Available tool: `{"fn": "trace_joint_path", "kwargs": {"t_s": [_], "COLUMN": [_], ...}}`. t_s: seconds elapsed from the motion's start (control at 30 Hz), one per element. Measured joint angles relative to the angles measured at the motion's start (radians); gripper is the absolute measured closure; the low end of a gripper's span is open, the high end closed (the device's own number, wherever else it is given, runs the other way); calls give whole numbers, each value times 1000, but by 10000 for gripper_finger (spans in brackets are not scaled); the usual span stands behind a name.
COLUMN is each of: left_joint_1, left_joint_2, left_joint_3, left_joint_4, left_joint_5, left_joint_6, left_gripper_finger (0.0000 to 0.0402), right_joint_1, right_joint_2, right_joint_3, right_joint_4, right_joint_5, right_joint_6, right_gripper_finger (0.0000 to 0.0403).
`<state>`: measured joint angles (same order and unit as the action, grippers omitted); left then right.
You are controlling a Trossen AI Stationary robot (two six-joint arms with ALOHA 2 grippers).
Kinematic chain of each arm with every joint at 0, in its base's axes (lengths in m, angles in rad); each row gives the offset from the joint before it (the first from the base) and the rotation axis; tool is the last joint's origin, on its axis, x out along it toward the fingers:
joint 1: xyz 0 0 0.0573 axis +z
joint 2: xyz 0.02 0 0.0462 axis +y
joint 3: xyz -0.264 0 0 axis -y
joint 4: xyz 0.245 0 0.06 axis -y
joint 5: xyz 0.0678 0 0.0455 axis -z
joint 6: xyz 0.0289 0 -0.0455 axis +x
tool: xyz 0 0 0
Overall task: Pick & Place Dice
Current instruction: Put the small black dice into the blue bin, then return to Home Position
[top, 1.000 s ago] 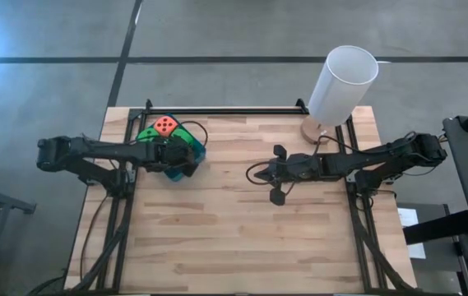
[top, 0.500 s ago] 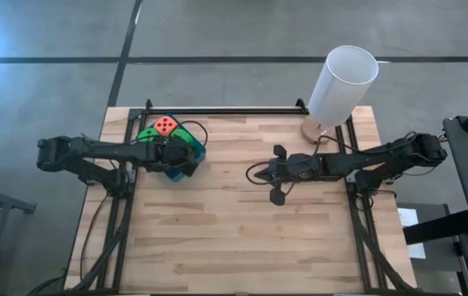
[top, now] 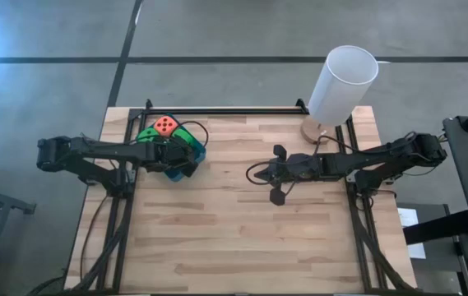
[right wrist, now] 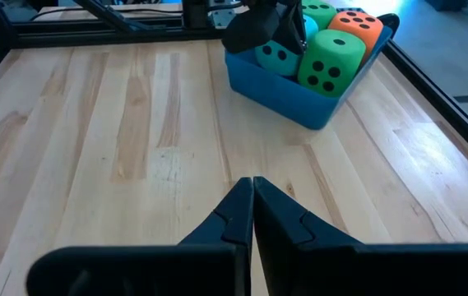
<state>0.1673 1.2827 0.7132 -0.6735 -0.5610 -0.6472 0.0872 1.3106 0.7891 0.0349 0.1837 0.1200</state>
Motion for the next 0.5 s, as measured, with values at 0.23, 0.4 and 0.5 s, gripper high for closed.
{"fn": "trace_joint_path", "kwargs": {"t_s": [0.23,0.4,0.5], "left_joint_1": [4,11,18], "left_joint_2": [0,0,0], "left_joint_3": [1,1,1], "left_joint_4": [0,0,0], "left_joint_5": [0,0,0], "left_joint_6": [-1,-12,-7], "left_gripper_finger": [312,284,268], "right_joint_1": [0,0,0], "right_joint_2": [0,0,0], "right_joint_3": [0,0,0], "right_joint_4": [3,6,6], "right_joint_5": [0,0,0], "right_joint_6": [0,1,1], "right_gripper_finger": [394,394,394]}}
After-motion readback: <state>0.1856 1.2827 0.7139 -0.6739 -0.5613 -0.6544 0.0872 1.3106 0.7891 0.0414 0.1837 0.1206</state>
